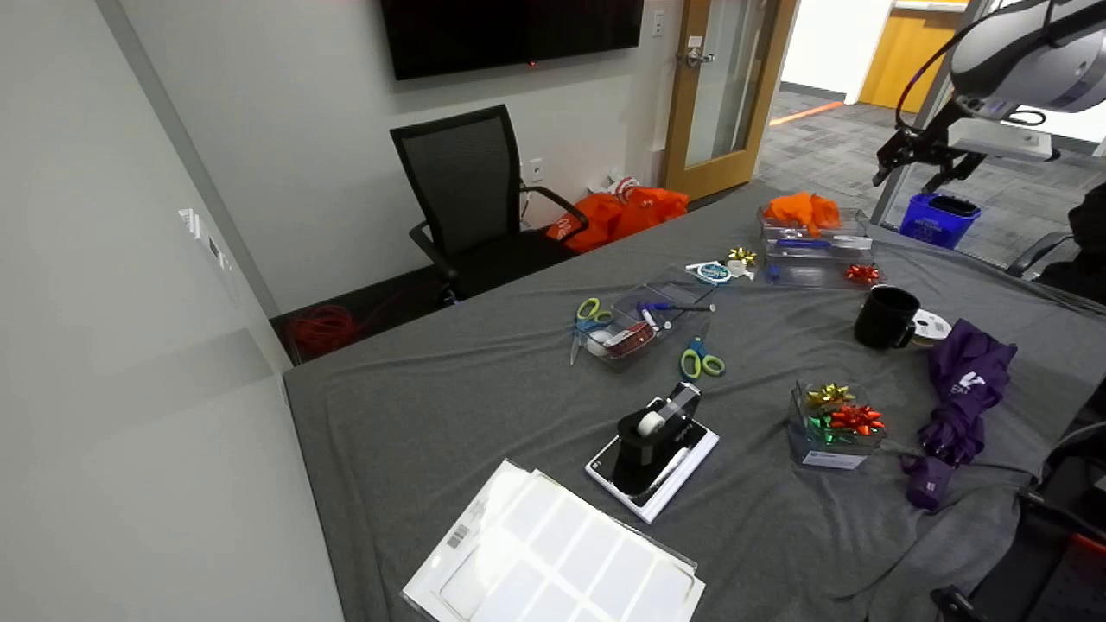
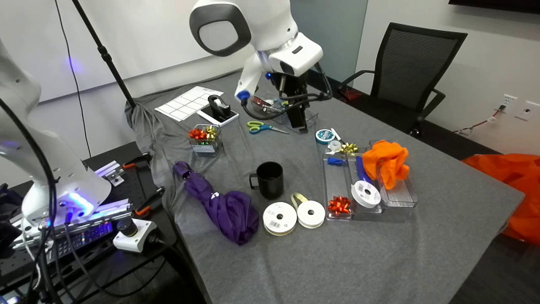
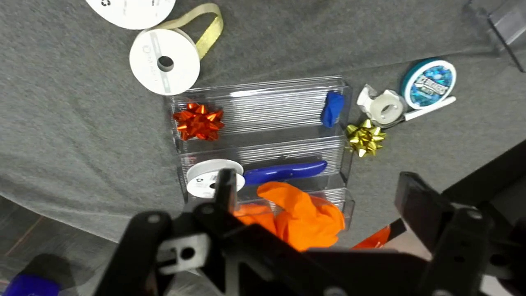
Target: Move the red ribbon from the right tray to the left tray
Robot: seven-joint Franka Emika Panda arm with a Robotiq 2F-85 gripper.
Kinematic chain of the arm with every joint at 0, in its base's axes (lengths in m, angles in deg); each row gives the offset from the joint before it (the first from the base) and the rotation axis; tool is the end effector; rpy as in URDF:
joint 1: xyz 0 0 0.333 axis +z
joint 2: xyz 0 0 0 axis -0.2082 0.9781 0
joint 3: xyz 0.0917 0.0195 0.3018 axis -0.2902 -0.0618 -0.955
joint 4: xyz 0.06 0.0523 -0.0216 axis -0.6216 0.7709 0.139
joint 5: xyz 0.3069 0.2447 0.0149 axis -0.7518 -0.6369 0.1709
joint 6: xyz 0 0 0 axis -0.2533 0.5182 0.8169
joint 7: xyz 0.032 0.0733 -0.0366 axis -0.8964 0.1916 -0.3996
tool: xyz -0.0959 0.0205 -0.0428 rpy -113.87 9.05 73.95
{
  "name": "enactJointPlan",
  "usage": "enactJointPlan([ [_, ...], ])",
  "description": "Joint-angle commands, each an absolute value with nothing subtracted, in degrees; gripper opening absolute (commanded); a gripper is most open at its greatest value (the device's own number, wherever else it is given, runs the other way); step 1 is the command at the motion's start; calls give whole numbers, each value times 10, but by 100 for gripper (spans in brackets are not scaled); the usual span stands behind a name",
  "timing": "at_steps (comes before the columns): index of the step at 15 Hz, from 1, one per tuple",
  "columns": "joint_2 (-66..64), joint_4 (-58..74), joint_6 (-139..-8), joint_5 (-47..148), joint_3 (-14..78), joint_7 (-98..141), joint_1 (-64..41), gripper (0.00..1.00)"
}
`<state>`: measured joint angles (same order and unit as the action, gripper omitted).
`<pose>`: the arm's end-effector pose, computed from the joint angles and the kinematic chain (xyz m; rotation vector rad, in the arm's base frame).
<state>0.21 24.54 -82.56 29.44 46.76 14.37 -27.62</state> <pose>0.5389 -0.3557 0.3802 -2.8532 1.1278 -0.5354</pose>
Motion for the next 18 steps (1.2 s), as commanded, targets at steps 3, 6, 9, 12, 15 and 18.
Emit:
enactJointPlan([
  [3, 53, 194, -809, 337, 443, 171, -305, 100],
  [6, 81, 163, -803, 344, 440, 173, -309, 100],
  [9, 84, 158, -801, 344, 440, 173, -310, 100],
  [12, 110, 152, -822, 336, 432, 166, -316, 100],
  [15, 156, 135, -838, 330, 422, 184, -323, 100],
  [18, 203, 110, -855, 328, 409, 193, -335, 100],
])
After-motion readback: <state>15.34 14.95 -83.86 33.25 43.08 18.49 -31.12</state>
